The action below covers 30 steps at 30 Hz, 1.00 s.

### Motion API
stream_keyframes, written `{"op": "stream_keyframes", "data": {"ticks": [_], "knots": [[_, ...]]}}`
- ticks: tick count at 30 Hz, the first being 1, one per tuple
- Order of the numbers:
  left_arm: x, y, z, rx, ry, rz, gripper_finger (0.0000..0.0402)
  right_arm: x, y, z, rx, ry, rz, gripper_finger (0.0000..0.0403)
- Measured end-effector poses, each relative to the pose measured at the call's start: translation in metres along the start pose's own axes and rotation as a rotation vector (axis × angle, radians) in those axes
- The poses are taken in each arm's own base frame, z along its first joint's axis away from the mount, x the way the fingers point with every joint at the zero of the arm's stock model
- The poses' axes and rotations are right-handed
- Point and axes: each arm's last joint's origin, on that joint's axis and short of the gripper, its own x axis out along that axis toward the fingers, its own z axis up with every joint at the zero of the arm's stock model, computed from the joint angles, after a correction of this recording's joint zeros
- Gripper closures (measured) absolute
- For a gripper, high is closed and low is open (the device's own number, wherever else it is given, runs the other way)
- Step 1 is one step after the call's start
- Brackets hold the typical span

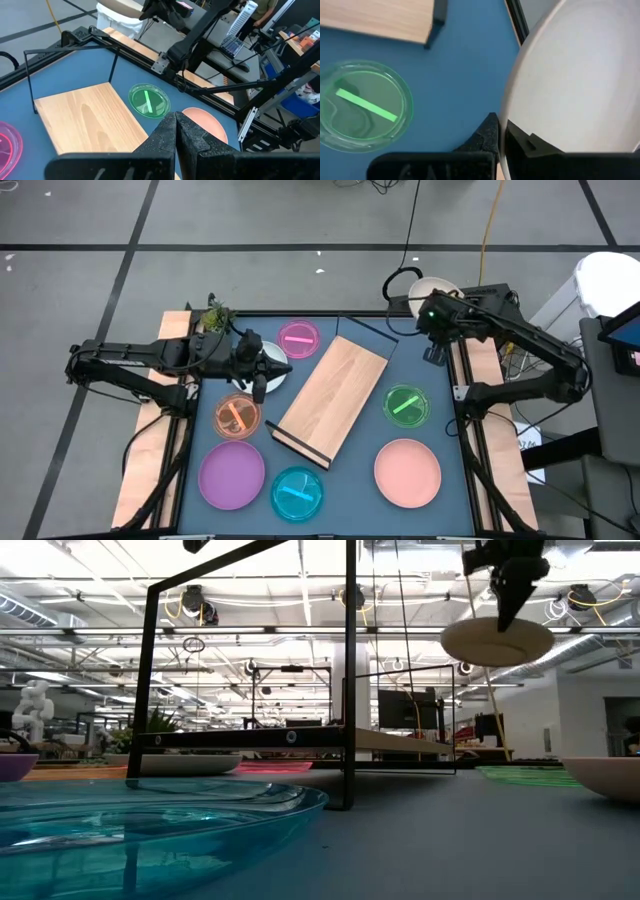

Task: Place and stack plates onto a shelf
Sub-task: Put the light brown plate on the shelf

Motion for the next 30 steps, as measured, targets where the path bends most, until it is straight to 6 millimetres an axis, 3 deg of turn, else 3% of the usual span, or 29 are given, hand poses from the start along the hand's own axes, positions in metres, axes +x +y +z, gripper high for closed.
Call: {"op": "stream_keyframes", "data": {"ticks": [30], "knots": [[0.0, 0.002, -0.004, -0.02, 0.041, 0.022, 0.0398, -0.064, 0.042, 0.072, -0.156, -0.144, 0.063, 0.0403]]}}
